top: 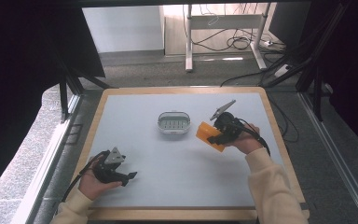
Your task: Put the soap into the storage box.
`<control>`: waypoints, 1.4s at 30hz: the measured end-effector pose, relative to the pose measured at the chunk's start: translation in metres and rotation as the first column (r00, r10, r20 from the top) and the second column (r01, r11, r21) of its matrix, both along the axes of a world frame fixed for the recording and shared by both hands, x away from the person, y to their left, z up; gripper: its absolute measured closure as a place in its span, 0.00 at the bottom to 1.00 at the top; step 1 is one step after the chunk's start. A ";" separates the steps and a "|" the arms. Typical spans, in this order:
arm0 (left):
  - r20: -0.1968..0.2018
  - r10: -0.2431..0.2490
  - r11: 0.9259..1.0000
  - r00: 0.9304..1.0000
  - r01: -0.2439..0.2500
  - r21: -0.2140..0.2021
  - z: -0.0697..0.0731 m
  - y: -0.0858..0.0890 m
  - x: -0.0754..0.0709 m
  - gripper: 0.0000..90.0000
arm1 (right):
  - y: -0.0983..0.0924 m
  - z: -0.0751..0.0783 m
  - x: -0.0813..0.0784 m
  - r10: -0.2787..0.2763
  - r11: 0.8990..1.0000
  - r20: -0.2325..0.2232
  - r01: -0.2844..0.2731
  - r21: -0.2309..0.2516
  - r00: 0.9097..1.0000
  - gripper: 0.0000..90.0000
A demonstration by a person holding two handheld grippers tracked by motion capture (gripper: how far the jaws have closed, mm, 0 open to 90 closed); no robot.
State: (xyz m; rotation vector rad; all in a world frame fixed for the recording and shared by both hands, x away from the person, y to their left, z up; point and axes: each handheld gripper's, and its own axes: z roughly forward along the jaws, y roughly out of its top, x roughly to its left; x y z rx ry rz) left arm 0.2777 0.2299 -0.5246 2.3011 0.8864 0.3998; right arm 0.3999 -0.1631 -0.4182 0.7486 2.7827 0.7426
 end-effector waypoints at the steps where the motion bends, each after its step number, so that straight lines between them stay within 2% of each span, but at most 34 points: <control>1: 0.000 0.000 1.000 1.000 0.000 0.000 0.000 0.000 0.000 0.23 | 0.002 0.000 0.002 0.007 1.000 0.006 -0.007 -0.003 1.000 0.68; 18: -0.005 -0.004 1.000 1.000 0.004 0.006 -0.001 -0.001 0.000 0.23 | 0.014 0.004 0.018 0.034 0.999 0.013 -0.034 -0.007 0.999 0.68; 21: -0.004 -0.004 1.000 1.000 0.004 0.005 -0.001 -0.001 0.000 0.23 | 0.016 0.004 0.021 0.047 0.999 0.005 -0.048 0.010 0.999 0.68; 42: 0.005 -0.007 1.000 1.000 0.007 0.004 0.000 0.000 0.000 0.23 | 0.039 0.003 0.040 0.076 0.997 0.010 -0.075 -0.030 0.997 0.68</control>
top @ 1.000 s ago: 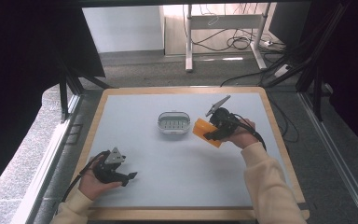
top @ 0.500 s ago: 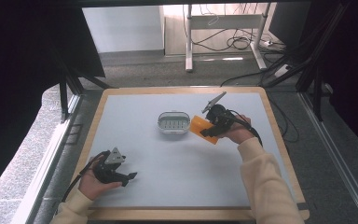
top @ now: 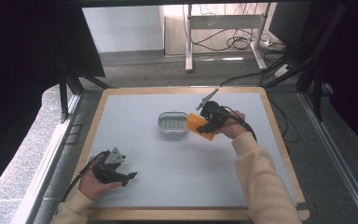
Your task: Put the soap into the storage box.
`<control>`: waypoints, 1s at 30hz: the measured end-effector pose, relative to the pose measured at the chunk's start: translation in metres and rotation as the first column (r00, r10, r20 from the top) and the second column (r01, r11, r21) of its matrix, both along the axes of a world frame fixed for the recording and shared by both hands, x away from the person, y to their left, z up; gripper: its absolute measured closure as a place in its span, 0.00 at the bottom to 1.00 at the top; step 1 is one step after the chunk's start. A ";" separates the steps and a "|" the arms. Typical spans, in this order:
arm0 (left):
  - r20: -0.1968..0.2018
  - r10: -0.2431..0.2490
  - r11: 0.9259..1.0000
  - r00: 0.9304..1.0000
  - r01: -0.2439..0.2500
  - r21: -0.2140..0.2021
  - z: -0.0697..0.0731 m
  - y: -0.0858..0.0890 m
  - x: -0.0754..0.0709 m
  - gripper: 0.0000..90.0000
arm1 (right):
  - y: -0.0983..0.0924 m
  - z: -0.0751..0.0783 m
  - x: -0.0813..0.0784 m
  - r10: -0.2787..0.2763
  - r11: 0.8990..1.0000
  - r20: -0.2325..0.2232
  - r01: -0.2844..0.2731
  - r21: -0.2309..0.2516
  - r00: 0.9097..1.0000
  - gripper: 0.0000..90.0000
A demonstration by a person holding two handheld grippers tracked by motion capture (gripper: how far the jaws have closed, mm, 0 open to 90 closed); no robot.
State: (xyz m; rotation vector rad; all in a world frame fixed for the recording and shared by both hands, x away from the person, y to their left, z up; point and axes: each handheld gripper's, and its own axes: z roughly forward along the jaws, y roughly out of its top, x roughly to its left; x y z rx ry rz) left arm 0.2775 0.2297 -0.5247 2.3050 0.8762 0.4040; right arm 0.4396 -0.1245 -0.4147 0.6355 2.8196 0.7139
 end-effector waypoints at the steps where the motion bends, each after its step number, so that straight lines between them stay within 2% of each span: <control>1: -0.001 -0.001 1.000 1.000 0.001 0.001 0.000 0.000 0.000 0.23 | 0.001 0.001 0.001 0.004 1.000 0.002 -0.004 -0.001 1.000 0.68; 9: -0.002 0.001 1.000 1.000 -0.001 0.000 0.000 0.001 0.000 0.23 | 0.007 0.006 0.008 0.002 1.000 0.011 -0.002 0.005 1.000 0.68; 15: 0.000 0.003 1.000 1.000 -0.003 -0.001 0.000 0.001 0.000 0.23 | 0.012 0.007 0.013 0.004 1.000 0.001 -0.004 0.023 1.000 0.68; 22: 0.000 0.001 1.000 1.000 -0.001 -0.002 0.000 0.001 0.000 0.23 | 0.018 0.009 0.018 0.015 1.000 0.013 -0.015 0.013 1.000 0.68; 30: 0.000 0.001 1.000 1.000 -0.001 -0.001 0.000 0.001 0.000 0.23 | 0.024 0.007 0.022 0.021 1.000 0.006 -0.021 0.015 1.000 0.68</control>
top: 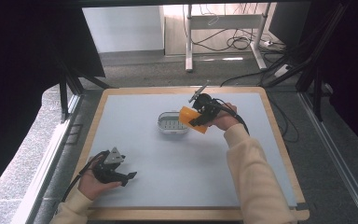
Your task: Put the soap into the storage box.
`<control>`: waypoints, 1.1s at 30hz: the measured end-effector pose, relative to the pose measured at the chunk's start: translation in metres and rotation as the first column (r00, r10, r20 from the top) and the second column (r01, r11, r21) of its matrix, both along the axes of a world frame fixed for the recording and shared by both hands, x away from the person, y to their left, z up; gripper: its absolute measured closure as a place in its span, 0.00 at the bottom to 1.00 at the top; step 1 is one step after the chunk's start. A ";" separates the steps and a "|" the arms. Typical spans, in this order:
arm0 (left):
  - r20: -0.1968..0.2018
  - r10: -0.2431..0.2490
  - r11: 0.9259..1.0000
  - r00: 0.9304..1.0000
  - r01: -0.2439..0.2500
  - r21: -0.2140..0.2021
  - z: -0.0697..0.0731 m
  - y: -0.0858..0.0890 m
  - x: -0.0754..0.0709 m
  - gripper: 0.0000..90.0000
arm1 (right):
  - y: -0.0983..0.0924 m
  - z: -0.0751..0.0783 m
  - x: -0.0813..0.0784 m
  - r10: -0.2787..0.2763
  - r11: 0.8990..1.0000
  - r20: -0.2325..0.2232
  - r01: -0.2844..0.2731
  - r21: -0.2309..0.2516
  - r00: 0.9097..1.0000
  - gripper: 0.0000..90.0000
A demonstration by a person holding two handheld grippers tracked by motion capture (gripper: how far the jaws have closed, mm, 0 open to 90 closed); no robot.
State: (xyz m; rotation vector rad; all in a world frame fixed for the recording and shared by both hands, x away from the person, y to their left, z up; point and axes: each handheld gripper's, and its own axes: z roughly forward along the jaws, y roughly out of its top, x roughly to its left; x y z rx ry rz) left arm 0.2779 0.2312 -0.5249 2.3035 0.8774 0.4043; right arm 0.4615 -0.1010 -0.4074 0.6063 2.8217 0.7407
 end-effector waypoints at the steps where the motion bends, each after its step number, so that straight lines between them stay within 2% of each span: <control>1: 0.000 0.000 1.000 1.000 0.000 0.000 0.000 0.000 0.000 0.23 | 0.000 0.000 0.001 -0.001 1.000 0.003 0.001 -0.002 1.000 0.68; 11: -0.002 0.001 1.000 1.000 -0.001 -0.006 0.000 0.001 0.000 0.23 | 0.007 0.003 0.008 0.012 1.000 0.006 -0.012 0.003 1.000 0.68; 17: -0.005 -0.002 1.000 1.000 0.001 -0.006 0.000 0.001 0.000 0.23 | 0.012 0.003 0.016 0.018 1.000 0.007 -0.018 -0.011 1.000 0.68; 33: -0.009 -0.006 1.000 1.000 0.006 -0.002 -0.001 0.001 0.001 0.23 | 0.029 0.001 0.029 0.081 0.997 0.019 -0.081 -0.017 0.997 0.68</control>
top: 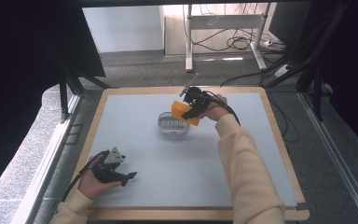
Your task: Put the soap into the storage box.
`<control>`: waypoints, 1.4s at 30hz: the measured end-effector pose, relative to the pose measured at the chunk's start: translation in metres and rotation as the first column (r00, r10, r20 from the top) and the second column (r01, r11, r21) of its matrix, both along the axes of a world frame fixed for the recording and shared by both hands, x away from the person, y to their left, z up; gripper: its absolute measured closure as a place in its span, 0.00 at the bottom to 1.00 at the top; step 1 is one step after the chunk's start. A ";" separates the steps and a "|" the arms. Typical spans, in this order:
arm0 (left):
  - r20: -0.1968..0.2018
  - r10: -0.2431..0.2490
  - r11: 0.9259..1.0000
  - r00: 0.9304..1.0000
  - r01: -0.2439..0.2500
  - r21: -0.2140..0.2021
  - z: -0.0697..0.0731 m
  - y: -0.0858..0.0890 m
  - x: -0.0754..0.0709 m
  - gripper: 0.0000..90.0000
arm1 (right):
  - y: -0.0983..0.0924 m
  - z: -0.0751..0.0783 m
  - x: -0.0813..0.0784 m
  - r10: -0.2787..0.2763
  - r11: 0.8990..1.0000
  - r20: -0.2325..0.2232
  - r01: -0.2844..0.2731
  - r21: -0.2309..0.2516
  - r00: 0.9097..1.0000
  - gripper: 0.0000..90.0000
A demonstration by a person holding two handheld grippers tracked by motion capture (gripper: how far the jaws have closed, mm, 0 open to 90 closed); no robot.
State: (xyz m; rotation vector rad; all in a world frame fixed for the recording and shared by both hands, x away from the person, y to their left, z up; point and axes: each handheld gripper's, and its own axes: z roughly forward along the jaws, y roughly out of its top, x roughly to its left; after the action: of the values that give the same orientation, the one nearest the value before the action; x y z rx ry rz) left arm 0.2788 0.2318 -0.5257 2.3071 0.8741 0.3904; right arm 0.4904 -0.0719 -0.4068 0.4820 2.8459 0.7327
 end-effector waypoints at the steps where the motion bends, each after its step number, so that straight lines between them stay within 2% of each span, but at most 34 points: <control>1: 0.000 0.000 1.000 1.000 0.000 0.000 0.000 0.000 0.000 0.23 | 0.001 0.000 0.001 0.004 1.000 0.003 -0.004 -0.002 1.000 0.68; 10: -0.004 0.002 1.000 1.000 -0.002 0.000 -0.001 0.000 0.000 0.23 | 0.008 -0.004 0.006 0.043 0.999 0.004 -0.043 0.015 0.999 0.68; 16: -0.004 0.002 1.000 1.000 -0.002 0.002 -0.001 0.000 0.000 0.23 | 0.014 -0.006 0.010 0.054 0.999 0.001 -0.054 0.001 0.999 0.68; 20: -0.008 0.001 1.000 1.000 -0.001 0.004 -0.001 0.000 0.000 0.23 | 0.020 -0.006 0.012 0.088 0.996 0.019 -0.088 -0.015 0.996 0.68; 22: -0.010 0.001 1.000 1.000 -0.001 0.003 -0.002 0.000 0.000 0.23 | 0.023 -0.005 0.013 0.096 0.995 0.021 -0.096 -0.006 0.995 0.68; 30: -0.011 0.002 1.000 1.000 -0.002 0.001 -0.002 0.000 0.000 0.23 | 0.041 -0.009 0.018 0.132 0.991 0.000 -0.132 -0.026 0.991 0.68; 42: -0.018 0.001 1.000 1.000 -0.001 0.002 -0.002 0.000 0.001 0.23 | 0.049 -0.022 0.027 0.156 0.987 -0.019 -0.157 -0.042 0.987 0.68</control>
State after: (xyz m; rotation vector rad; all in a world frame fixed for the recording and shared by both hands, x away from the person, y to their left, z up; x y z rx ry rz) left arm 0.2796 0.2321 -0.5281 2.3152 0.8836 0.3718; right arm 0.5171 -0.0225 -0.4289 0.2606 2.9333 0.6932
